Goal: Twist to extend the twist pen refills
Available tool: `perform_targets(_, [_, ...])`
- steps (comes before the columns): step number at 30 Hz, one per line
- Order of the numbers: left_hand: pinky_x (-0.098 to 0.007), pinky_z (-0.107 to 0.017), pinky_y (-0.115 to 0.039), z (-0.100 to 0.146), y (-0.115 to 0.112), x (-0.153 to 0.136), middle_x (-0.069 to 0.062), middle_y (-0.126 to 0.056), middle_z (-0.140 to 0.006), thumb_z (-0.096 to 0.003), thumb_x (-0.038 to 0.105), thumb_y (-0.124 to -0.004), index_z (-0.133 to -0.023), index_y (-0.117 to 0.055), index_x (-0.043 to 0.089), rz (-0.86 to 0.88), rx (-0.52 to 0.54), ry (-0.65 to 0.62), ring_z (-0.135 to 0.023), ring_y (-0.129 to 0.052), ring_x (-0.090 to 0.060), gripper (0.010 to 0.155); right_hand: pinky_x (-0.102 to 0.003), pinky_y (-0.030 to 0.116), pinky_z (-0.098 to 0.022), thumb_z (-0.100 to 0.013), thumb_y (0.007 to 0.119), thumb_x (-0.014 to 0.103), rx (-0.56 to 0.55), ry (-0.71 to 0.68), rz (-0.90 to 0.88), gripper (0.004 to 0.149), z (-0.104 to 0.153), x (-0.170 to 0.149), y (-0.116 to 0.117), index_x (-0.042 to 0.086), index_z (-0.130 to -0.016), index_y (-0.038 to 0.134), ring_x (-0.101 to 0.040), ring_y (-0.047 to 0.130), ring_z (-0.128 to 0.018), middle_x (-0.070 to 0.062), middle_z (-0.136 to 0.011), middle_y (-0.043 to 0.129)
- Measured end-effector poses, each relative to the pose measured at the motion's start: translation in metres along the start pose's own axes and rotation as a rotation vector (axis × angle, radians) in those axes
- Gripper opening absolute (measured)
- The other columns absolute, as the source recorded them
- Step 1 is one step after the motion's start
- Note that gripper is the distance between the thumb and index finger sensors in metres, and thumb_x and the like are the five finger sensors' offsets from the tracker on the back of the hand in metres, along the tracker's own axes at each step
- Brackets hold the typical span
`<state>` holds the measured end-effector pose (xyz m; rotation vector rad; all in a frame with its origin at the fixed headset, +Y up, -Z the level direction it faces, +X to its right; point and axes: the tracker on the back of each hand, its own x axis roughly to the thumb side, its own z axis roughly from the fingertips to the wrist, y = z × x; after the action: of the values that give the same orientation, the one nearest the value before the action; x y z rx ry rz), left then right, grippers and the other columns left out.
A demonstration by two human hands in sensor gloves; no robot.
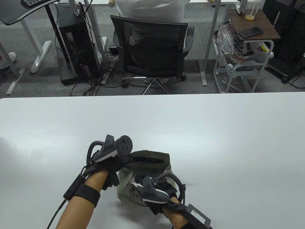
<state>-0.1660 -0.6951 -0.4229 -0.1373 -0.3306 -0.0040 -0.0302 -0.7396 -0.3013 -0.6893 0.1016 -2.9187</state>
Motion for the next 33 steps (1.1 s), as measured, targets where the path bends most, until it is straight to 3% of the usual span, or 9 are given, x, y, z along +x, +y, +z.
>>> perform_targets(4, [-0.061,-0.065,-0.069,0.000,-0.001,-0.003,-0.005,-0.106,-0.047,-0.0465,0.042,-0.087,-0.079,-0.096,0.012,0.031,0.001,0.005,-0.032,-0.106,-0.019,0.045,-0.027,0.088,-0.033,-0.019,0.087,0.052,0.109,0.162,-0.129,0.091,-0.001,-0.018,0.011,0.022,-0.101,0.060,-0.015,0.091,-0.060,-0.010,-0.103,0.066])
perform_targets(7, [-0.061,-0.065,-0.069,0.001,-0.002,-0.004,-0.005,-0.106,-0.047,-0.0466,0.042,-0.087,-0.080,-0.096,0.013,0.036,0.006,0.005,-0.033,-0.106,-0.020,0.045,-0.026,0.087,-0.026,-0.029,0.084,0.043,0.059,0.196,-0.181,0.061,-0.003,-0.023,0.014,0.028,-0.088,0.080,-0.014,0.094,-0.049,-0.006,-0.091,0.083])
perform_targets(10, [-0.061,-0.065,-0.069,0.002,-0.002,-0.003,-0.005,-0.106,-0.048,-0.0466,0.042,-0.087,-0.080,-0.096,0.013,0.030,0.003,0.003,-0.034,-0.106,-0.020,0.045,-0.025,0.088,-0.023,-0.031,0.086,0.036,0.040,0.201,-0.072,0.049,-0.007,-0.017,0.015,0.030,-0.080,0.086,-0.011,0.095,-0.044,-0.002,-0.080,0.092])
perform_targets(17, [-0.062,-0.066,-0.067,0.005,-0.002,0.000,-0.005,-0.105,-0.050,-0.0470,0.041,-0.086,-0.082,-0.094,0.014,0.004,0.016,0.000,-0.036,-0.106,-0.021,0.045,-0.028,0.087,-0.021,-0.032,0.085,0.033,-0.048,0.167,0.010,0.042,-0.008,-0.010,0.018,0.028,-0.073,0.091,-0.013,0.097,-0.037,-0.002,-0.068,0.098])
perform_targets(24, [-0.063,-0.067,-0.066,0.006,-0.002,0.001,-0.005,-0.105,-0.053,-0.0473,0.040,-0.086,-0.084,-0.093,0.015,-0.013,0.030,0.005,-0.039,-0.106,-0.021,0.045,-0.029,0.084,-0.024,-0.035,0.075,0.030,-0.026,0.194,0.018,0.045,-0.009,-0.012,0.016,0.025,-0.077,0.087,-0.014,0.094,-0.040,-0.004,-0.070,0.095])
perform_targets(29, [-0.064,-0.067,-0.065,0.009,-0.001,0.000,-0.006,-0.105,-0.055,-0.0470,0.041,-0.087,-0.086,-0.092,0.016,-0.009,0.033,0.011,-0.041,-0.106,-0.022,0.047,-0.029,0.085,-0.024,-0.035,0.072,0.029,-0.129,0.327,-0.291,0.045,0.004,-0.038,-0.014,0.024,-0.078,0.086,-0.014,0.096,-0.041,-0.005,-0.070,0.095])
perform_targets(33, [-0.068,-0.068,-0.061,0.025,0.020,-0.001,-0.008,-0.101,-0.070,-0.0464,0.046,-0.088,-0.094,-0.086,0.015,0.016,0.058,0.018,-0.056,-0.104,-0.027,0.057,-0.029,0.084,-0.024,-0.036,0.071,0.029,-0.225,0.412,-0.618,0.046,0.024,-0.066,-0.039,0.023,-0.079,0.083,-0.015,0.096,-0.042,-0.006,-0.072,0.093])
